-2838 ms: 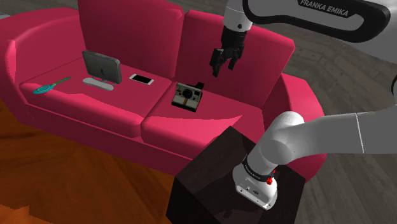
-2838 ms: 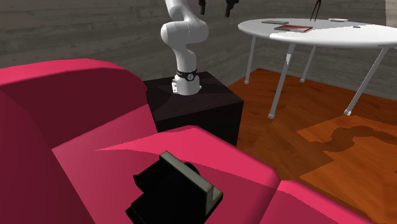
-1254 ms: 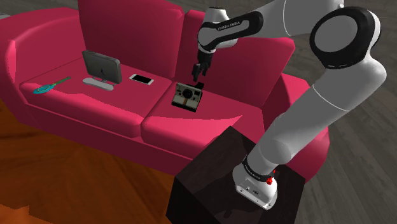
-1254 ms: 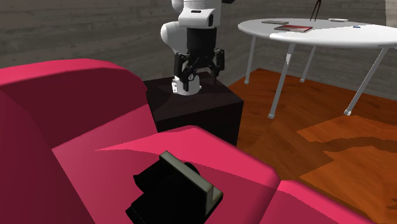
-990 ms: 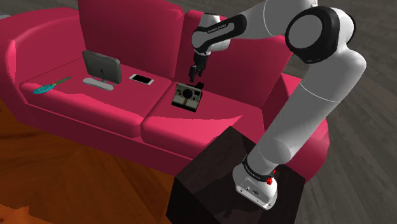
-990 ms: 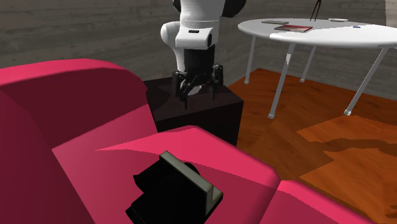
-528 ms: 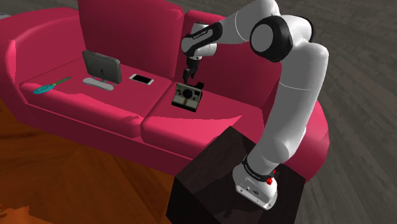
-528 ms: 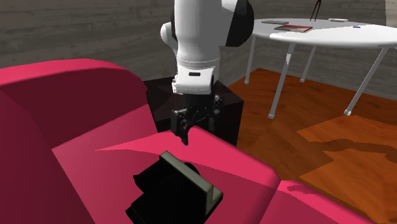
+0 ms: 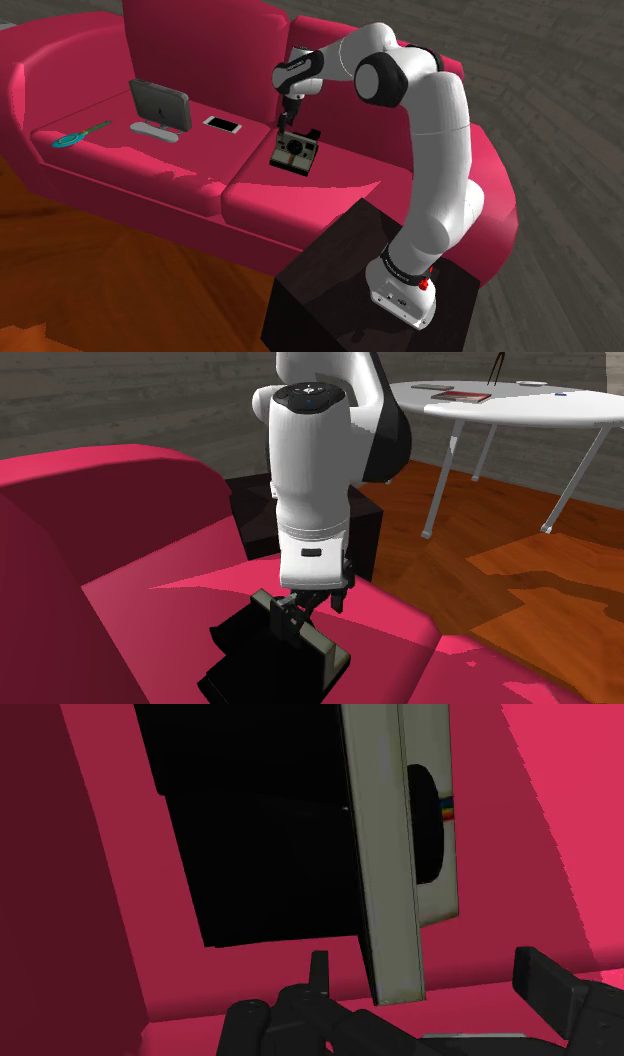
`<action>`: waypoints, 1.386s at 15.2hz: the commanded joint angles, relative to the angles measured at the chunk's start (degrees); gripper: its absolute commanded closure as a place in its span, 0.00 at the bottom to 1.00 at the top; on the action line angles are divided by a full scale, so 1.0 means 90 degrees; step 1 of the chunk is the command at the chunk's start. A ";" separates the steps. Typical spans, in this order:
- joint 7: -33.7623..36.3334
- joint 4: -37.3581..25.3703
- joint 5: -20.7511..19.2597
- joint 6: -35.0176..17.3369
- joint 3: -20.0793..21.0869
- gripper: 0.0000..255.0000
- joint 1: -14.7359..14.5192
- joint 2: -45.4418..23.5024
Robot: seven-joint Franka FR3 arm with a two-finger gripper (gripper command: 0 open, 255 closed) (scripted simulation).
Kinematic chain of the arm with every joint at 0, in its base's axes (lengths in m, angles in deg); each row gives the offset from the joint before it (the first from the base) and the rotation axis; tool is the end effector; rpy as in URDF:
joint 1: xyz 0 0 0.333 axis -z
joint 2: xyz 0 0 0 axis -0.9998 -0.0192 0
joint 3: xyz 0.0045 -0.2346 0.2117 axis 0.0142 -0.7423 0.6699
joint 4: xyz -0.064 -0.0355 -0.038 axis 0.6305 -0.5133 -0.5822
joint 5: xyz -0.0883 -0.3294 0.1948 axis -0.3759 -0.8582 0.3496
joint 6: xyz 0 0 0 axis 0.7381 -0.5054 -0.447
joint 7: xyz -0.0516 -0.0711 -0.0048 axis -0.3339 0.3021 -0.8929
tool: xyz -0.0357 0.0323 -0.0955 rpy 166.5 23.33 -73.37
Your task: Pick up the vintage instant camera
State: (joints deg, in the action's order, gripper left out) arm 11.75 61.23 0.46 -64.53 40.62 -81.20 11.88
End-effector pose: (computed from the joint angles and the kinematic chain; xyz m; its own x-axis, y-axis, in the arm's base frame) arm 0.6687 -0.2014 0.2733 0.9388 0.3420 0.0413 0.3425 -0.9395 -0.0061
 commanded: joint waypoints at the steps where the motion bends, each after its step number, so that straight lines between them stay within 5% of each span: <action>1: -0.0073 -0.0294 0.0046 -0.0004 0.0053 0.00 0.0060 -0.0303; 9: -0.0125 -0.0268 0.0117 -0.0369 0.0110 0.00 0.0095 -0.0644; 10: -0.0128 -0.0246 0.0119 -0.0385 0.0110 1.00 0.0095 -0.0638; 21: -0.0109 -0.0268 0.0096 -0.0262 0.0092 1.00 0.0084 -0.0536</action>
State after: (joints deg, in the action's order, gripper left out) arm 10.68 59.00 1.39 -67.27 41.49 -80.39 6.68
